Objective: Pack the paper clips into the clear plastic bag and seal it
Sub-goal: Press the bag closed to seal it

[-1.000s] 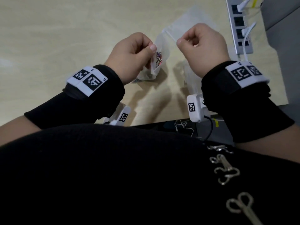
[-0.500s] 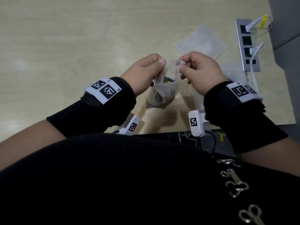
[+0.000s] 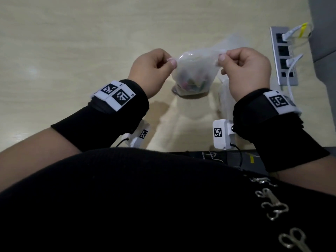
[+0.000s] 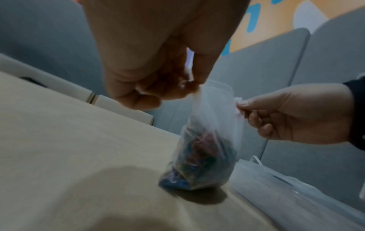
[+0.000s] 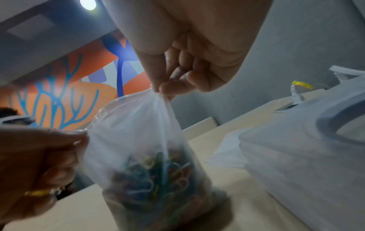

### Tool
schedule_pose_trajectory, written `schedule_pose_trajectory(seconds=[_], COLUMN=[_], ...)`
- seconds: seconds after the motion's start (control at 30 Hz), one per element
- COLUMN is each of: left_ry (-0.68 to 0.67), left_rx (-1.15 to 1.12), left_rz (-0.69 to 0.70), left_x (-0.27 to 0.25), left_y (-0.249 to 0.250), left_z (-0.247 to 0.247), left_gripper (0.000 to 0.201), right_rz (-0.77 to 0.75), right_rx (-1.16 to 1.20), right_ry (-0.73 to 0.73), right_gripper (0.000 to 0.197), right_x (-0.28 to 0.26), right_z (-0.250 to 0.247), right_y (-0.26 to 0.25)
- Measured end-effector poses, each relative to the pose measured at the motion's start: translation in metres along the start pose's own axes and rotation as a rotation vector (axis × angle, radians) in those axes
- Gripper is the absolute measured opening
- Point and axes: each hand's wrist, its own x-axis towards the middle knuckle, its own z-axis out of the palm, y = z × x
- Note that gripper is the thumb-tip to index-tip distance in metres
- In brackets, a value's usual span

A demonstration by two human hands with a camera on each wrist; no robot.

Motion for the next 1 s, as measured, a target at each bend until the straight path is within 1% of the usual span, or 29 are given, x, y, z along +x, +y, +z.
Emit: schedule_pose_trajectory(seconds=[0.03, 0.07, 0.13, 0.17, 0.2, 0.3, 0.4, 0.5, 0.63, 0.8, 0.9, 1.0], left_ry=[0.024, 0.047, 0.071, 0.065, 0.048, 0.011, 0.038, 0.025, 0.018, -0.004, 0.036, 0.041], left_rx=[0.076, 0.147, 0.243, 0.293, 0.342, 0.430, 0.412, 0.413, 0.405, 0.444, 0.467, 0.444], left_rz=[-0.005, 0.004, 0.089, 0.155, 0.220, 0.368, 0.410, 0.440, 0.461, 0.426, 0.360, 0.284], left_x=[0.003, 0.004, 0.004, 0.003, 0.000, -0.002, 0.002, 0.005, 0.010, 0.015, 0.020, 0.025], left_y=[0.000, 0.002, 0.009, 0.015, 0.021, 0.034, 0.037, 0.037, 0.035, 0.031, 0.020, 0.007], left_z=[0.000, 0.001, 0.003, 0.004, 0.006, 0.012, 0.013, 0.014, 0.012, 0.005, -0.009, -0.021], left_gripper=[0.007, 0.012, 0.035, 0.041, 0.042, 0.032, 0.029, 0.028, 0.028, 0.025, 0.020, 0.020], right_rz=[-0.010, -0.023, -0.057, -0.075, -0.098, -0.204, -0.314, -0.387, -0.431, -0.401, -0.325, -0.243], right_rx=[-0.042, -0.078, -0.133, -0.154, -0.173, -0.262, -0.306, -0.313, -0.369, -0.442, -0.466, -0.436], right_ry=[-0.015, -0.027, -0.047, -0.055, -0.065, -0.118, -0.147, -0.157, -0.145, -0.125, -0.051, 0.001], right_gripper=[0.009, 0.008, 0.007, 0.009, 0.013, 0.019, 0.021, 0.020, 0.018, 0.017, 0.018, 0.019], right_x=[0.000, -0.001, -0.003, -0.004, -0.005, -0.005, -0.006, -0.007, -0.005, -0.003, 0.003, 0.006], right_z=[0.000, 0.001, 0.001, 0.001, 0.001, -0.001, -0.003, -0.002, -0.003, -0.001, -0.007, -0.012], right_y=[0.001, 0.002, 0.000, -0.002, -0.004, -0.008, -0.009, -0.009, -0.010, -0.009, -0.003, 0.004])
